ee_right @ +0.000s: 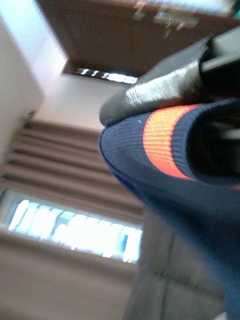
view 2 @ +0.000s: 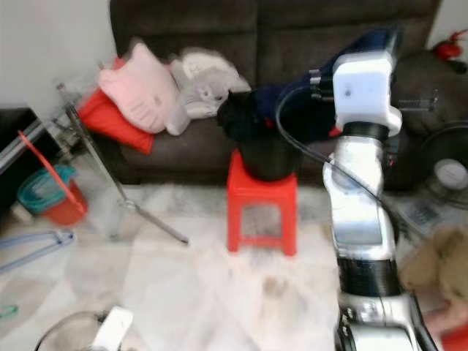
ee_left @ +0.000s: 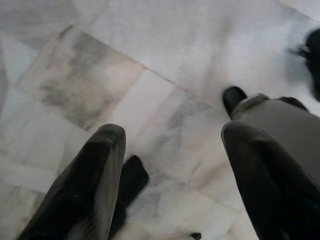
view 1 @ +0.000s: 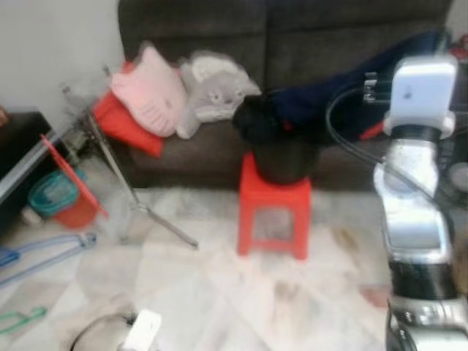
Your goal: Hang hanger
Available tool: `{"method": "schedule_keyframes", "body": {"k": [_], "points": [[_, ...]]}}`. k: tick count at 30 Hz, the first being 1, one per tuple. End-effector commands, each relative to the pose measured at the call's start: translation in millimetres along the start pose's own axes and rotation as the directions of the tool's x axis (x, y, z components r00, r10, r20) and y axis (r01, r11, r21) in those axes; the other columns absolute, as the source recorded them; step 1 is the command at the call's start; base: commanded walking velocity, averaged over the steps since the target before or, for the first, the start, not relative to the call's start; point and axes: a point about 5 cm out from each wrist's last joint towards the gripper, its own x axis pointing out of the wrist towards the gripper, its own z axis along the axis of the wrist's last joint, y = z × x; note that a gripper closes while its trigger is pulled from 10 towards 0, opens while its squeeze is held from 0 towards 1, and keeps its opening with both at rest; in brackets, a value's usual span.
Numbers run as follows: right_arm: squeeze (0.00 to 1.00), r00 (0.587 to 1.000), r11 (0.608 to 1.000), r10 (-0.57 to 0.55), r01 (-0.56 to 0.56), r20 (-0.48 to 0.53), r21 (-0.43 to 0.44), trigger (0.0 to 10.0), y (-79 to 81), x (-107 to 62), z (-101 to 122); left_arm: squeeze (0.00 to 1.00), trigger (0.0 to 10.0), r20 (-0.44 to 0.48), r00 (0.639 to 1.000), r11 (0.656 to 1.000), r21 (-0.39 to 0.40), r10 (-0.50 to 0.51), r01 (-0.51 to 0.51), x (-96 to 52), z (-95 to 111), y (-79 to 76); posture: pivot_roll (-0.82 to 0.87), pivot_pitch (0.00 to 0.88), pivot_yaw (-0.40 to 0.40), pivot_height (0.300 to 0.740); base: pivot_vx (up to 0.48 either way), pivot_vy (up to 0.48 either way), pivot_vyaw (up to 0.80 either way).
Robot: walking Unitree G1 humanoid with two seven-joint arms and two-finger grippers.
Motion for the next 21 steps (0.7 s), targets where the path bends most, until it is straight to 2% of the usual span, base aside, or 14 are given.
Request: {"method": "schedule_keyframes", "body": {"k": [1, 3, 4, 5, 6, 7, 11, 12, 13, 16, 18, 19, 20, 21], "points": [[0.00, 0.990, 0.996, 0.042, -0.052, 0.134, 0.068, 10.0, 6.8, 3.0, 33, 0.00, 10.0, -0.026, 1.000, 1.000, 0.005, 0.014, -0.014, -1.1, -7, 5.2, -0.23, 0.000, 0.095, 0.740, -0.304, 0.000, 0.00], [0.00, 0.965, 0.967, 0.169, -0.202, 0.199, 0.156, 10.0, 23.7, -3.6, 51, 0.00, 10.0, -0.026, 1.000, 1.000, 0.006, 0.015, -0.015, -1.1, -7, 5.4, -0.24, 0.000, 0.098, 0.740, -0.304, 0.000, 0.00], [0.00, 0.965, 0.967, 0.169, -0.202, 0.199, 0.156, 10.0, 23.7, -3.6, 51, 0.00, 10.0, -0.026, 1.000, 1.000, 0.006, 0.015, -0.015, -1.1, -7, 5.4, -0.24, 0.000, 0.098, 0.740, -0.304, 0.000, 0.00], [0.00, 0.932, 0.917, 0.272, -0.327, 0.239, 0.231, 10.0, 37.6, -12.6, 63, 0.00, 10.0, -0.026, 1.000, 1.000, 0.007, 0.017, -0.017, -1.1, -7, 5.5, -0.23, 0.000, 0.097, 0.740, -0.274, 0.000, 0.00], [0.00, 0.920, 0.895, 0.301, -0.363, 0.251, 0.257, 10.0, 41.4, -15.5, 67, 0.00, 10.0, -0.026, 1.000, 1.000, 0.007, 0.018, -0.018, -1.1, -7, 5.6, -0.23, 0.000, 0.097, 0.740, -0.274, 0.000, 0.00], [0.00, 0.884, 0.831, 0.384, -0.457, 0.267, 0.318, 10.0, 51.4, -25.1, 71, 0.00, 10.0, -0.025, 0.999, 1.000, 0.008, 0.020, -0.019, -1.1, -7, 5.6, -0.23, 0.000, 0.097, 0.740, 0.000, 0.000, 0.00], [0.00, 0.824, 0.739, 0.513, -0.566, 0.240, 0.366, 10.0, 65.4, -41.8, 63, 0.00, 10.0, -0.026, 0.999, 1.000, 0.011, 0.024, -0.023, -1.1, -6, 5.8, -0.23, 0.000, 0.093, 0.740, 0.000, 0.000, 0.00], [0.00, 0.788, 0.695, 0.582, -0.610, 0.202, 0.380, 10.0, 72.3, -51.5, 52, 0.00, 10.0, -0.026, 0.999, 1.000, 0.011, 0.024, -0.024, -1.1, -6, 5.7, -0.23, 0.000, 0.092, 0.740, 0.000, 0.000, 0.00], [0.00, 0.773, 0.683, 0.613, -0.623, 0.165, 0.382, 10.0, 75.5, -55.8, 44, 0.00, 10.0, -0.026, 0.999, 1.000, 0.012, 0.025, -0.024, -1.1, -6, 5.7, -0.23, 0.000, 0.092, 0.740, 0.000, 0.000, 0.00], [0.00, 0.771, 0.712, 0.637, -0.593, 0.009, 0.376, 10.0, 79.4, -62.4, 16, 0.00, 10.0, -0.026, 0.999, 1.000, 0.012, 0.025, -0.025, -1.1, -7, 5.6, -0.23, 0.000, 0.089, 0.740, 0.000, 0.000, 0.00], [0.00, 0.781, 0.768, 0.591, -0.469, -0.200, 0.436, 10.0, 74.3, -66.4, -19, 0.00, 10.0, -0.027, 0.999, 1.000, 0.011, 0.026, -0.026, -1.1, -7, 5.5, -0.22, 0.000, 0.088, 0.740, 0.000, 0.000, 0.00], [0.00, 0.781, 0.768, 0.591, -0.469, -0.200, 0.436, 10.0, 74.3, -66.4, -19, 0.00, 10.0, -0.027, 0.999, 1.000, 0.011, 0.026, -0.026, -1.1, -7, 5.5, -0.22, 0.000, 0.088, 0.740, 0.000, 0.000, 0.00], [0.00, 0.761, 0.773, 0.589, -0.434, -0.272, 0.462, 10.0, 72.8, -70.6, -33, 0.00, 10.0, -0.028, 0.999, 1.000, 0.013, 0.026, -0.026, -1.1, -7, 5.6, -0.22, 0.000, 0.088, 0.740, 0.000, 0.000, 0.00], [0.00, 0.689, 0.766, 0.623, -0.443, -0.369, 0.465, 10.0, 73.7, -83.9, -55, 0.00, 10.0, -0.032, 0.999, 0.999, 0.020, 0.026, -0.025, -1.1, -7, 5.6, -0.23, 0.000, 0.089, 0.740, 0.000, 0.000, 0.00]]}}
